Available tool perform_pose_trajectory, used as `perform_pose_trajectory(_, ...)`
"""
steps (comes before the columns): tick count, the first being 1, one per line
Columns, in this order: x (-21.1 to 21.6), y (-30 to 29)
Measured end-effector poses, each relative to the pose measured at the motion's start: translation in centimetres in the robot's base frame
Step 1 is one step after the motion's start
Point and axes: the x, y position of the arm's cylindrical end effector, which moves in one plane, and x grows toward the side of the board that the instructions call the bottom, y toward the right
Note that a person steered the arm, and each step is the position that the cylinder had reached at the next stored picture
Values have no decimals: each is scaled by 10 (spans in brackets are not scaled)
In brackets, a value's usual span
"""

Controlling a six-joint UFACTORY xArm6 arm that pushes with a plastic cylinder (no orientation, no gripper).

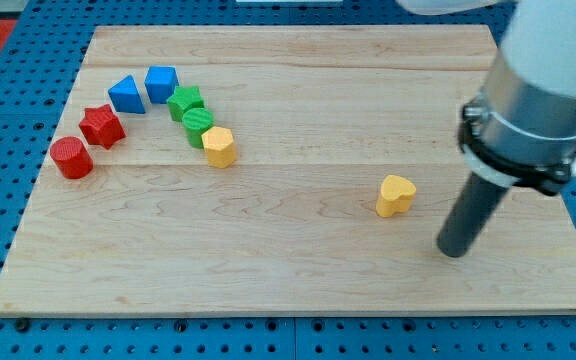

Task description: Push the yellow heart towards center

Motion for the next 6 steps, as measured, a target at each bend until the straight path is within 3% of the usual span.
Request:
perform_pose_trajectory(2,-38,1)
perform_pose_trajectory(4,-57,-73)
perform_pose_trajectory(5,-67,-72)
perform_pose_trajectory(6,-89,-11)
